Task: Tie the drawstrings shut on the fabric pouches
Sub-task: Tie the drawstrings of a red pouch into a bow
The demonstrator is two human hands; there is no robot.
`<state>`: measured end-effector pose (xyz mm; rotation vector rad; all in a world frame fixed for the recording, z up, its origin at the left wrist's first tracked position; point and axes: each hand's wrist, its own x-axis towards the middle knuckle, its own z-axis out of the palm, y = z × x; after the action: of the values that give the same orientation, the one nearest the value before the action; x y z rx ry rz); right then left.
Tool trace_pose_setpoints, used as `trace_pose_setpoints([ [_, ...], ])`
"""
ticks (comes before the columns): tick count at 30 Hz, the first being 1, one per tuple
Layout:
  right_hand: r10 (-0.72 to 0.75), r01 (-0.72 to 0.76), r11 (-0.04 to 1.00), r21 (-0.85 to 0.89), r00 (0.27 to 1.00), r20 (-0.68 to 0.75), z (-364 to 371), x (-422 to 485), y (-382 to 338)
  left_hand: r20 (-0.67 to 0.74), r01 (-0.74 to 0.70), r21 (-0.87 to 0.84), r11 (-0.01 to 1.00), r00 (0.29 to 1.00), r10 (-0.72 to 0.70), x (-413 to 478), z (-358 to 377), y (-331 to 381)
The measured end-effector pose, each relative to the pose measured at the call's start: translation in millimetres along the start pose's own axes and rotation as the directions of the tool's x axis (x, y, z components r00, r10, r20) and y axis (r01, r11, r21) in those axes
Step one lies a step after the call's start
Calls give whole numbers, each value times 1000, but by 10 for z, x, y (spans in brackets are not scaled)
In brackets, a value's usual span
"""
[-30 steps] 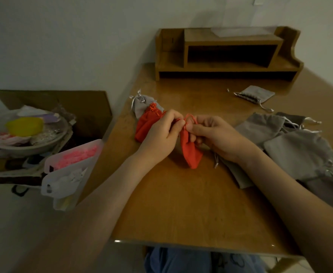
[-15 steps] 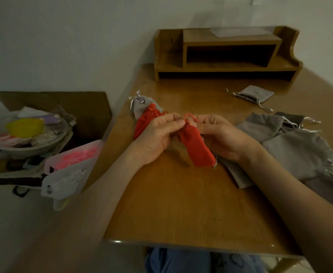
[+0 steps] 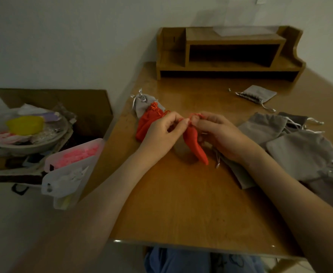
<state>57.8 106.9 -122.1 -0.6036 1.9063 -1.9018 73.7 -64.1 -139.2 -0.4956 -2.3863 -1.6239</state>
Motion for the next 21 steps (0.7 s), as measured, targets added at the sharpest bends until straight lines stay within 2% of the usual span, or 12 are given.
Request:
trace_pose_setpoints([
  [3, -37, 24, 996, -85, 989, -146, 51, 24, 20, 35, -6, 11, 1000, 999, 5, -12, 4, 53],
  [7, -91, 63, 994, -90, 931, -354, 44, 33, -15, 9, 0, 48, 999, 1000, 0, 2, 14, 16],
  [12, -66, 67, 998, -15, 878, -474, 6, -4, -79, -32, 60, -97, 993, 997, -64, 3, -9, 56],
  [14, -55, 65, 998, 0, 842, -537, 6, 9, -78, -61, 98, -216, 972, 992, -114, 13, -19, 79],
  [17, -63, 55, 998, -32, 813, -579, -14, 24, -67, -37, 175, -511, 841, 974, -225, 57, -66, 130],
  [19, -53, 32, 998, -47, 808, -587, -21, 30, -54, 66, 226, -665, 712, 967, -245, 61, -93, 178],
  [21, -41, -14, 996, -86, 798, -601, -28, 43, -29, 155, 271, -745, 610, 959, -237, 49, -120, 205],
])
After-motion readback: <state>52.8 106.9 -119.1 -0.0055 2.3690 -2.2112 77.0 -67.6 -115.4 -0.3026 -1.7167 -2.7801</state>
